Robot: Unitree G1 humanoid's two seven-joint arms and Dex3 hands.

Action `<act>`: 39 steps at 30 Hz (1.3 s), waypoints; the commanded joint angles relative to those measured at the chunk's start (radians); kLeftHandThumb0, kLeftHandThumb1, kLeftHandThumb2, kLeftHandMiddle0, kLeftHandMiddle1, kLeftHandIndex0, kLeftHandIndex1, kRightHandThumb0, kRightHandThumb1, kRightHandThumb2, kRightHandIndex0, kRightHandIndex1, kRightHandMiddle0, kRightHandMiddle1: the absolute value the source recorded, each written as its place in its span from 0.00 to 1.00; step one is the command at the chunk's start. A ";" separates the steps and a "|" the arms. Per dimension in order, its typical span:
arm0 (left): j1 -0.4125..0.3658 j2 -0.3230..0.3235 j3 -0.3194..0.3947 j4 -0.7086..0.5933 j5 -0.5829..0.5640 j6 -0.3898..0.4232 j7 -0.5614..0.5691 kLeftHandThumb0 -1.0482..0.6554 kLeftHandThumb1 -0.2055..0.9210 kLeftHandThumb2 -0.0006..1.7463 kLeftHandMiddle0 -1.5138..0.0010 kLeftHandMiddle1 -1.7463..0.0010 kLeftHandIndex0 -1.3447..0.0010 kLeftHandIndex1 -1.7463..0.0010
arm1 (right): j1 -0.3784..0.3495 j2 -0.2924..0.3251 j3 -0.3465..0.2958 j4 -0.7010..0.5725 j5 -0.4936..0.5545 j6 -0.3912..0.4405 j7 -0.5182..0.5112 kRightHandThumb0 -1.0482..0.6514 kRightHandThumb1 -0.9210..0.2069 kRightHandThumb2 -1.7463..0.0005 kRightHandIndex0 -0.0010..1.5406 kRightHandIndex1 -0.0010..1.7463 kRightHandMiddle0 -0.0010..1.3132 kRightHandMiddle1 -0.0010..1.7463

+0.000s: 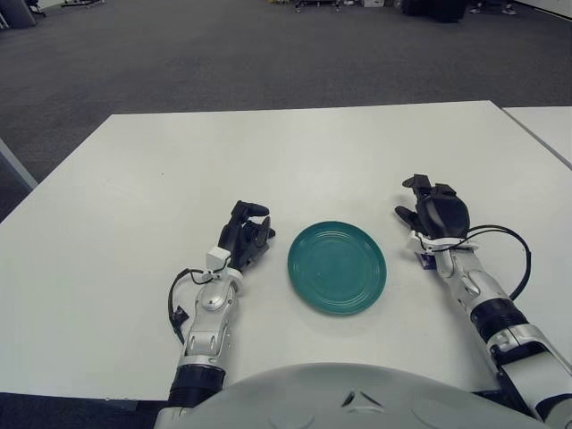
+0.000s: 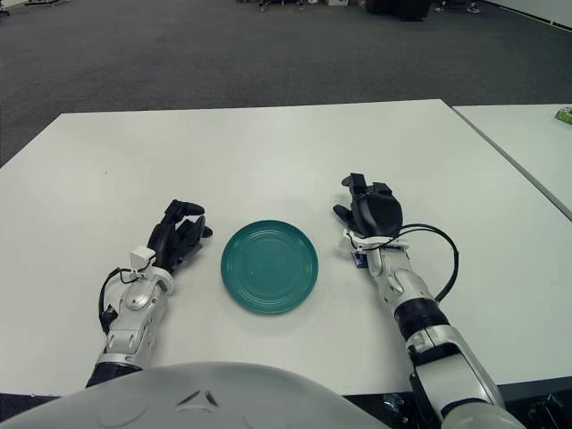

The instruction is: Put the gum into the plate.

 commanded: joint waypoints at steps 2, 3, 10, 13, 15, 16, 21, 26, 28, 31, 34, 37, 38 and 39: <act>0.000 0.007 0.002 0.015 0.008 -0.011 0.007 0.40 0.98 0.32 0.66 0.08 0.84 0.00 | 0.105 0.098 0.074 0.107 0.033 -0.008 0.026 0.23 0.00 0.71 0.34 0.36 0.04 0.63; -0.002 0.009 0.002 0.017 0.009 -0.010 0.008 0.40 0.98 0.32 0.66 0.08 0.84 0.00 | 0.109 0.094 0.072 0.091 0.033 -0.004 0.027 0.23 0.00 0.70 0.34 0.35 0.03 0.63; 0.001 0.014 0.002 0.012 0.009 -0.008 0.004 0.41 1.00 0.30 0.67 0.10 0.85 0.00 | 0.165 0.067 0.049 -0.087 0.028 0.041 0.023 0.21 0.00 0.70 0.31 0.35 0.03 0.64; 0.005 0.014 0.003 0.011 0.001 -0.012 -0.003 0.41 1.00 0.30 0.67 0.09 0.85 0.00 | 0.217 0.053 0.032 -0.254 0.015 0.084 0.035 0.19 0.00 0.70 0.31 0.35 0.03 0.63; 0.005 0.016 0.005 0.010 -0.005 -0.011 -0.008 0.41 1.00 0.30 0.68 0.09 0.85 0.00 | 0.257 0.043 0.016 -0.385 0.007 0.112 0.055 0.17 0.00 0.69 0.31 0.35 0.03 0.63; 0.003 0.017 0.007 0.011 -0.009 -0.009 -0.011 0.41 1.00 0.30 0.69 0.09 0.85 0.00 | 0.280 0.037 0.003 -0.464 0.005 0.124 0.069 0.15 0.00 0.68 0.30 0.34 0.02 0.62; -0.001 0.002 0.012 0.014 -0.036 0.001 -0.014 0.41 1.00 0.30 0.71 0.11 0.85 0.00 | 0.342 0.022 -0.047 -0.674 0.013 0.131 0.102 0.10 0.00 0.63 0.26 0.31 0.00 0.57; 0.001 -0.008 0.007 0.005 -0.042 0.016 -0.006 0.41 1.00 0.30 0.70 0.14 0.85 0.00 | 0.365 0.024 -0.071 -0.757 0.012 0.125 0.133 0.06 0.00 0.59 0.25 0.29 0.00 0.55; 0.000 -0.007 0.005 0.001 -0.041 0.031 -0.006 0.41 1.00 0.30 0.70 0.15 0.85 0.00 | 0.369 0.024 -0.077 -0.791 0.002 0.131 0.155 0.06 0.00 0.58 0.25 0.29 0.00 0.55; -0.003 -0.004 0.003 -0.001 -0.039 0.051 -0.006 0.41 1.00 0.30 0.71 0.17 0.85 0.00 | 0.378 0.015 -0.089 -0.853 -0.019 0.144 0.198 0.06 0.00 0.58 0.26 0.28 0.00 0.59; -0.005 -0.004 0.001 -0.001 -0.035 0.053 -0.003 0.41 1.00 0.30 0.72 0.17 0.85 0.00 | 0.389 -0.003 -0.115 -0.918 -0.036 0.157 0.242 0.06 0.00 0.57 0.27 0.28 0.01 0.62; -0.010 -0.005 0.000 0.005 -0.029 0.048 0.001 0.41 1.00 0.30 0.72 0.15 0.85 0.00 | 0.396 -0.008 -0.136 -0.954 -0.036 0.159 0.271 0.05 0.00 0.57 0.28 0.28 0.02 0.63; -0.013 -0.004 -0.003 0.008 -0.021 0.044 0.005 0.41 1.00 0.30 0.72 0.14 0.85 0.00 | 0.401 -0.008 -0.145 -0.968 -0.034 0.158 0.278 0.05 0.00 0.57 0.28 0.28 0.02 0.63; -0.014 -0.003 -0.004 0.011 -0.015 0.041 0.008 0.41 1.00 0.30 0.72 0.14 0.85 0.00 | 0.405 -0.007 -0.152 -0.979 -0.033 0.158 0.284 0.05 0.00 0.57 0.28 0.29 0.01 0.62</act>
